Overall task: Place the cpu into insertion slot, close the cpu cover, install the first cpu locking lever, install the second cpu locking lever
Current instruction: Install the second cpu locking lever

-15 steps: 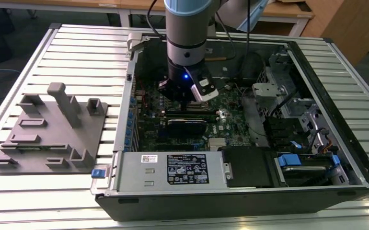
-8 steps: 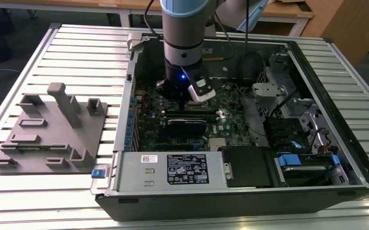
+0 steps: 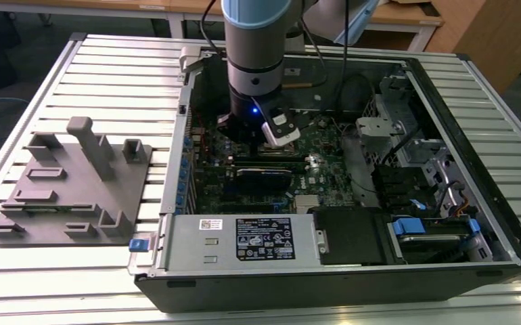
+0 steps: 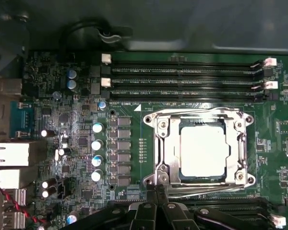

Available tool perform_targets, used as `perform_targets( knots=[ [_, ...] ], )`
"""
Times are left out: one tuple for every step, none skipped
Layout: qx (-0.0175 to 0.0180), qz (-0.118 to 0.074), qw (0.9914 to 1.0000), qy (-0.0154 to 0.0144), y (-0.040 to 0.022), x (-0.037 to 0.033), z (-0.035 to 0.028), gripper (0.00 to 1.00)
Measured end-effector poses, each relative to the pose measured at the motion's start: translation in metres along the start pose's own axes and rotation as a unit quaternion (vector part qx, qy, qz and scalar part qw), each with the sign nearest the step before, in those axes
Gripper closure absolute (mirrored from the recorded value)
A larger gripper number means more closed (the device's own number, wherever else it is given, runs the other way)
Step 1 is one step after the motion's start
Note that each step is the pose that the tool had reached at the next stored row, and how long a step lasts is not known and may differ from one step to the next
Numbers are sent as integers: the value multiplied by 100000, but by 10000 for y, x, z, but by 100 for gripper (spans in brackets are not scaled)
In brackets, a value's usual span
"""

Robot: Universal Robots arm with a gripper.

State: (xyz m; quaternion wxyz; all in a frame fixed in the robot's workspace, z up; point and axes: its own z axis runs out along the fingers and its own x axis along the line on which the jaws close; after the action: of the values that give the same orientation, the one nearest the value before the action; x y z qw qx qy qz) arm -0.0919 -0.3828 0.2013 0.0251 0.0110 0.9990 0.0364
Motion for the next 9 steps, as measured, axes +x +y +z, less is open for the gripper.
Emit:
perform_targets(
  knots=[
    [-279, 21, 100000, 10, 0, 1, 0, 90],
    [-454, 36, 99999, 12, 0, 2, 0, 90],
    [-571, 46, 99998, 7, 0, 3, 2, 90],
    [-645, 44, 99998, 9, -1, 3, 5, 90],
    [-706, 42, 99997, 5, -2, 3, 8, 90],
    [-753, 47, 99997, 6, -4, 4, 11, 90],
    [-795, 48, 99997, 4, -6, 5, 16, 90],
    [-858, 52, 99996, 6, -8, 6, 20, 90],
    [-945, 57, 99996, 17, -11, 8, 21, 90]
  ],
)
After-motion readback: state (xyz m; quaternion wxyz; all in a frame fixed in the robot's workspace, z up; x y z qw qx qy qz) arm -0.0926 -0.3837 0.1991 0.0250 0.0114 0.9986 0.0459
